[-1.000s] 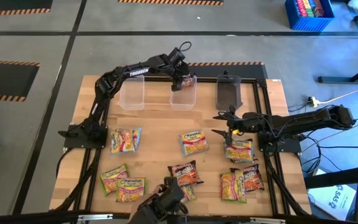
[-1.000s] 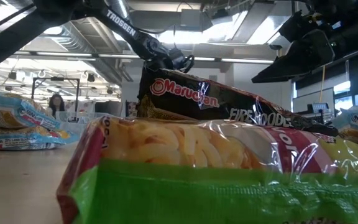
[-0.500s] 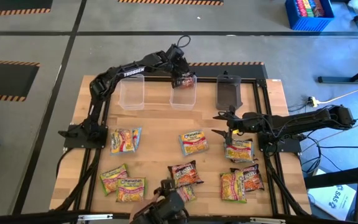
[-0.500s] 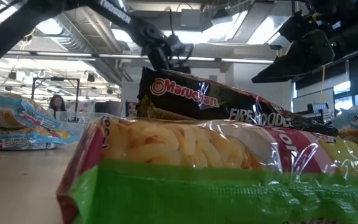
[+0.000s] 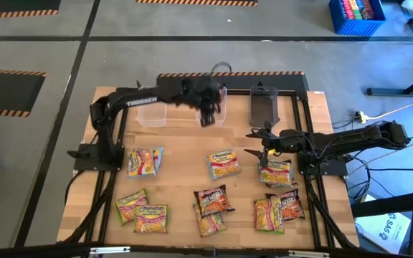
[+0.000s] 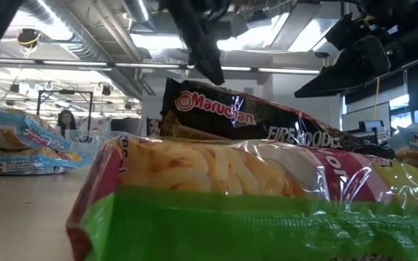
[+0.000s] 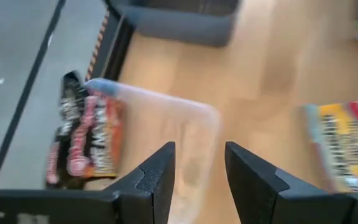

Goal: Sort Maruchan noodles
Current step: Put the black noodle pack into the right transparent bin

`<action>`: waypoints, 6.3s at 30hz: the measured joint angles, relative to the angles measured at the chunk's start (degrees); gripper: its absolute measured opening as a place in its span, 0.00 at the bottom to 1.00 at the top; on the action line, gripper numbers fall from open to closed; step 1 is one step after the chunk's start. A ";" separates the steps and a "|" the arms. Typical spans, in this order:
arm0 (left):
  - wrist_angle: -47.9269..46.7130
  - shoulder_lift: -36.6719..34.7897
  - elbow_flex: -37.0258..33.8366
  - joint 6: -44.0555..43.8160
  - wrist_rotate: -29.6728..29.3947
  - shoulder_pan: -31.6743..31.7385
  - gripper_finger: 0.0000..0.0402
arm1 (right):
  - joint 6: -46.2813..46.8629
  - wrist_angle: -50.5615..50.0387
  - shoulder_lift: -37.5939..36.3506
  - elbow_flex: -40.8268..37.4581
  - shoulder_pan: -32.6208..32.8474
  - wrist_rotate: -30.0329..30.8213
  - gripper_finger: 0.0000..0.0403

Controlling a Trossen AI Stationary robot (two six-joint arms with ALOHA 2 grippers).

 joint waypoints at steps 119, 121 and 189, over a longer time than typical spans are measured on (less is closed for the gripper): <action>54.15 7.40 -40.81 -38.86 -27.29 -54.54 0.33 | 61.00 31.19 49.24 14.67 22.43 -8.18 0.79; 54.20 7.40 -40.83 -38.81 -27.47 -54.29 0.33 | 61.00 31.26 49.24 14.67 22.40 -7.42 0.79; 53.20 5.72 -40.87 -39.01 -25.53 -51.73 0.33 | 61.49 27.69 49.22 15.23 18.82 -17.49 0.65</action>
